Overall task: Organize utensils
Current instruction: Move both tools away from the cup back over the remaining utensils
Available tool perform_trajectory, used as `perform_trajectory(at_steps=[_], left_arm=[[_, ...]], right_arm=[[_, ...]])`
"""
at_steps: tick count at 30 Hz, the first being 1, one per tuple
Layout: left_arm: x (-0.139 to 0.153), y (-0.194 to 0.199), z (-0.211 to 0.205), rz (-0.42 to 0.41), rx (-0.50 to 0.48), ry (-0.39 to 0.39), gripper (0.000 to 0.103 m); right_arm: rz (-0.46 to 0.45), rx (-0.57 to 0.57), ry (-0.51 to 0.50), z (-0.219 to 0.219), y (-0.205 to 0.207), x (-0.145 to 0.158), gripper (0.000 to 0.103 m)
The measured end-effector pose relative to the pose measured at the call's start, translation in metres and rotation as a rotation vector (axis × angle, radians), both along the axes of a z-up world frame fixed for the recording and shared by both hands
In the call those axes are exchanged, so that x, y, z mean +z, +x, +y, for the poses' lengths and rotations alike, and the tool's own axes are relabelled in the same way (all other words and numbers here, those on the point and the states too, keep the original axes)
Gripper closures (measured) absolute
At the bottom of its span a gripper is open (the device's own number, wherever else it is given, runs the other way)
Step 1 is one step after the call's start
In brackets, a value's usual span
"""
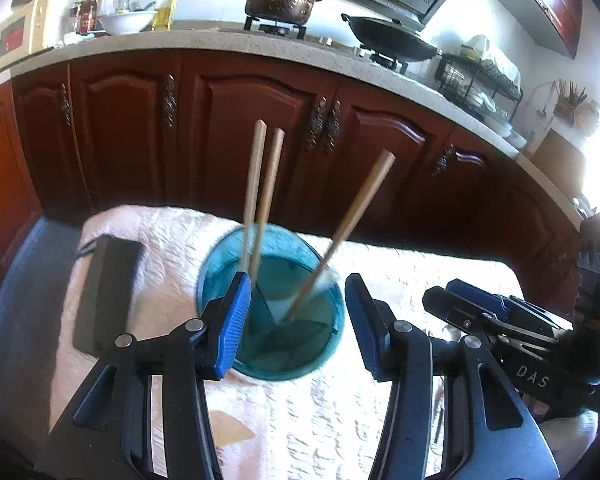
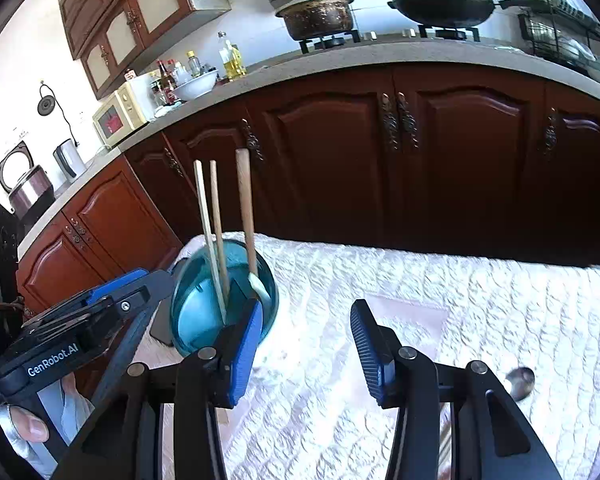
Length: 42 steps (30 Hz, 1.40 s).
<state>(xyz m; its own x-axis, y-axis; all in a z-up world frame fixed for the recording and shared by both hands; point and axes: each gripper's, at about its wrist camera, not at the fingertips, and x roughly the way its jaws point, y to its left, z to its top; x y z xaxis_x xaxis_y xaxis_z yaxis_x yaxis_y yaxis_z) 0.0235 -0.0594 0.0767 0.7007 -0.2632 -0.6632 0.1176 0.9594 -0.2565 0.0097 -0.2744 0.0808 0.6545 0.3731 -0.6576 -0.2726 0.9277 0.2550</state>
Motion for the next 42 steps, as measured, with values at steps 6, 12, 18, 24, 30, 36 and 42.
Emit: perform_trajectory(at_steps=[6,12,18,24,30,36,42], left_arm=[[-0.006,-0.008,-0.024,0.013,-0.037,0.019,0.053],[-0.009,-0.014,-0.047,0.024,-0.085,0.027,0.053],[-0.015,-0.023,-0.074,0.031,-0.143,0.047,0.053],[-0.023,-0.028,-0.103,0.039,-0.193,0.054,0.053],[-0.033,-0.028,-0.126,0.053,-0.252,0.054,0.053],[-0.05,-0.024,-0.144,0.11,-0.315,0.05,0.053],[-0.08,-0.015,-0.15,0.202,-0.348,0.039,0.053]], right_arm=[[-0.018,-0.053,-0.035,-0.02,-0.023,0.0,0.058],[-0.007,-0.088,-0.068,-0.04,-0.037,-0.002,0.057],[0.02,-0.151,-0.079,-0.068,-0.051,-0.01,0.057],[0.049,-0.218,-0.096,-0.097,-0.063,-0.021,0.053],[0.076,-0.267,-0.096,-0.125,-0.074,-0.03,0.053],[0.111,-0.308,-0.108,-0.15,-0.08,-0.043,0.052],[0.195,-0.345,-0.085,-0.172,-0.077,-0.076,0.052]])
